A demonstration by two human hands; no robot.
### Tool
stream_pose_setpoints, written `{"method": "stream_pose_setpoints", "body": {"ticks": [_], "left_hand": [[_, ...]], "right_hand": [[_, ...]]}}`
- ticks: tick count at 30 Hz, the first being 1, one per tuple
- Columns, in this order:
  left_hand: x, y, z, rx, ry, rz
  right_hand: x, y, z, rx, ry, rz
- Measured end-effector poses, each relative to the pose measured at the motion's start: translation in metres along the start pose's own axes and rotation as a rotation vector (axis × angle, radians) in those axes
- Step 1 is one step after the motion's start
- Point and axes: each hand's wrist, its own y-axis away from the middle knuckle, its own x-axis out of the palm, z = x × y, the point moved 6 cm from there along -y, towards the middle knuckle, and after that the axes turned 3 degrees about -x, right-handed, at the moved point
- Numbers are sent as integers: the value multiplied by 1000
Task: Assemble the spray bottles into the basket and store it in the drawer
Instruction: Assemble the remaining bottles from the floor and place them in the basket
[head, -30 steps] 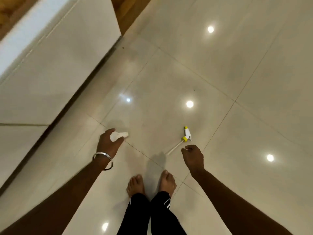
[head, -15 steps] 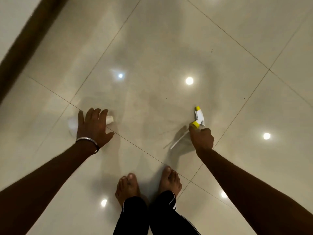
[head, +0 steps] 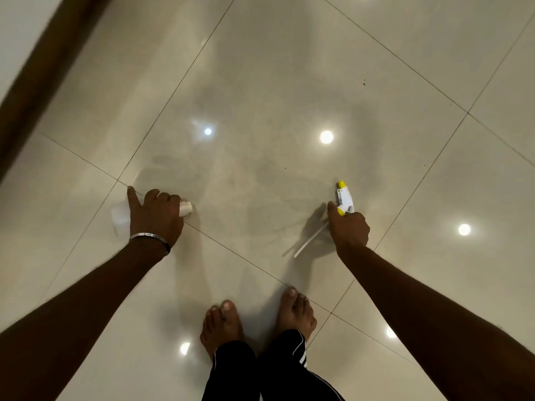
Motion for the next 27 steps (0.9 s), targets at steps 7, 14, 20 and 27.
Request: {"method": "stream_pose_setpoints", "body": {"ticks": [7, 14, 20, 27], "left_hand": [[4, -1, 0, -11, -1, 18], [8, -5, 2, -4, 15, 33], [6, -5, 4, 3, 35, 35], [-10, 10, -1, -26, 198, 12]], "right_hand": [[5, 0, -2, -3, -5, -12], [3, 2, 1, 23, -19, -20], [2, 4, 8, 23, -124, -11], [6, 34, 30, -24, -504, 138]]}}
